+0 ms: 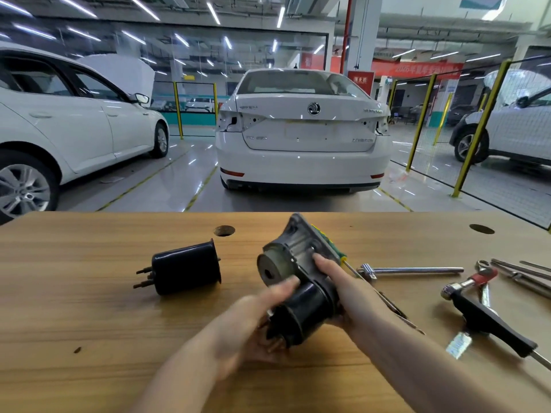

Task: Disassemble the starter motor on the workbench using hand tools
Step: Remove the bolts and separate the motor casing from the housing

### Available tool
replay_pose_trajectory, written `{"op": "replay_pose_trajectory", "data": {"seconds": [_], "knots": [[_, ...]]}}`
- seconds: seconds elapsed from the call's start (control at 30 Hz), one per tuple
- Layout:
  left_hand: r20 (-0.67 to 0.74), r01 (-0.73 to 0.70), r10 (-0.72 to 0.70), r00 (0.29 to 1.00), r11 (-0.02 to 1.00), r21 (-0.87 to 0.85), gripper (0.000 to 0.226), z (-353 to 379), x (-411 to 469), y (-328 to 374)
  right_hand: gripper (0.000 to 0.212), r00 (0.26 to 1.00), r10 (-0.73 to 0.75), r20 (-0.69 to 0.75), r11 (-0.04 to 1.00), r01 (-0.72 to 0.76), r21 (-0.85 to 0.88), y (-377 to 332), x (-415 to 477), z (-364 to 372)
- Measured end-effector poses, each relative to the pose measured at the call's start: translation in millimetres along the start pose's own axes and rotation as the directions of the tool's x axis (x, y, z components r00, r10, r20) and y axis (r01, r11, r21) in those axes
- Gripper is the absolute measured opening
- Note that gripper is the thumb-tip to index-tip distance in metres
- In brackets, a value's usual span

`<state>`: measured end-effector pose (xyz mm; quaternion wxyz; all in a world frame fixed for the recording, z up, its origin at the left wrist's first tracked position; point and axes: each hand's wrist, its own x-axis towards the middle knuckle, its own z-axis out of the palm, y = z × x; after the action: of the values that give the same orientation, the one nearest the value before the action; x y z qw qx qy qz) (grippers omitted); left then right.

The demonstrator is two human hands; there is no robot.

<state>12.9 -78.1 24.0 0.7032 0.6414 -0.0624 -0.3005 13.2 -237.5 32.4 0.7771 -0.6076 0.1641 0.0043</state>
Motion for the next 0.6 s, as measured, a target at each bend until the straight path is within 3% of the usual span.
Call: {"op": "replay_pose_trajectory", "data": {"seconds": [0.07, 0.2, 0.37, 0.5, 0.6], "knots": [[-0.044, 0.032, -0.031, 0.999, 0.999, 0.024, 0.073, 13, -2, -3, 0.03, 0.997, -0.039, -0.065, 0.999, 0.039, -0.006, 9, -1, 1], [-0.02, 0.016, -0.015, 1.0, 0.998, 0.058, 0.047, 15, -5, -4, 0.029, 0.993, -0.062, -0.1, 0.997, 0.057, -0.051, 19, -6, 0], [-0.01, 0.027, -0.026, 1.0, 0.995, 0.091, 0.048, 13, -8, -7, 0.033, 0.989, -0.076, -0.126, 0.995, 0.067, -0.077, 25, -6, -2], [-0.061, 0.041, -0.036, 0.998, 0.996, 0.077, 0.024, 14, -7, -7, 0.032, 0.994, -0.051, -0.101, 0.999, 0.05, -0.017, 27, -4, -1], [-0.054, 0.038, -0.035, 0.998, 0.997, 0.067, 0.027, 14, -8, -8, 0.03, 0.997, -0.028, -0.072, 1.0, 0.028, -0.008, 25, -4, -1]]}}
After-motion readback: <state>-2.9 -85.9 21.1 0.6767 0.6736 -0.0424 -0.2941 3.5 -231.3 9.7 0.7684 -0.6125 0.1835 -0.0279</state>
